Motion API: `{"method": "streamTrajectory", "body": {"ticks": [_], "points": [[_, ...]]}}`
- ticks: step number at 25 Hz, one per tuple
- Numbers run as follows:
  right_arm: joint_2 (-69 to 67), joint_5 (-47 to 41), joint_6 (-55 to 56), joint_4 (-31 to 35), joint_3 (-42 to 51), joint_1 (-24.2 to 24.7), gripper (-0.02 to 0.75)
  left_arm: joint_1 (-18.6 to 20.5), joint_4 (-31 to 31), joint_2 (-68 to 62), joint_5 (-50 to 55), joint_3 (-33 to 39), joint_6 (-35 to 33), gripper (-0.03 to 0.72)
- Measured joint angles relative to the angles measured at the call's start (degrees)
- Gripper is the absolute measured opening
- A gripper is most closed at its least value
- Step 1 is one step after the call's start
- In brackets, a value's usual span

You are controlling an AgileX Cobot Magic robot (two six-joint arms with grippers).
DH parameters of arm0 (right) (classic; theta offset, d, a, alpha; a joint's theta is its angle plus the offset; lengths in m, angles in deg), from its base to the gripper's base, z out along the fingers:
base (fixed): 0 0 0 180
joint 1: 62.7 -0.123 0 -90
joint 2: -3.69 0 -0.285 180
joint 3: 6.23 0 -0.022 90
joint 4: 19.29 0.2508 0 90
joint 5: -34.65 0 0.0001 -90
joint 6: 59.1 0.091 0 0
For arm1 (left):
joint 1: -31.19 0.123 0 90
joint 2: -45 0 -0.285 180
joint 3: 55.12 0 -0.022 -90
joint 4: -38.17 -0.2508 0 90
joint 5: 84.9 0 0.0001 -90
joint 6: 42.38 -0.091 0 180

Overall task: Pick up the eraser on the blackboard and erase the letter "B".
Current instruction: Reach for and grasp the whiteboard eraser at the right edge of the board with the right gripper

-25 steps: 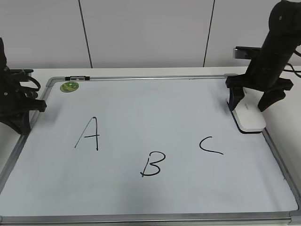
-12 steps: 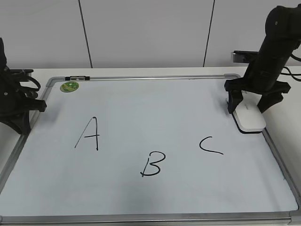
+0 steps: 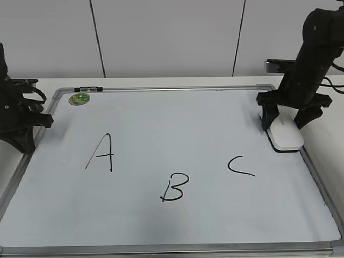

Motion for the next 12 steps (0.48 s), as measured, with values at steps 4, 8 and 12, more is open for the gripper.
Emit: {"method": "streamTrajectory", "body": {"ticks": [4,8,12], "points": [[-0.13,0.0,0.0,0.0,0.0,0.0,0.574,0.0,0.0,0.0,0.0,0.0,0.0,0.029],[-0.28,0.01,0.0,-0.11,-0.02,0.0,0.543,0.0,0.0,0.0,0.0,0.0,0.0,0.029],[-0.6,-0.33,0.0,0.0,-0.39,0.0,0.536,0.0,0.0,0.0,0.0,0.0,0.0,0.029]]}}
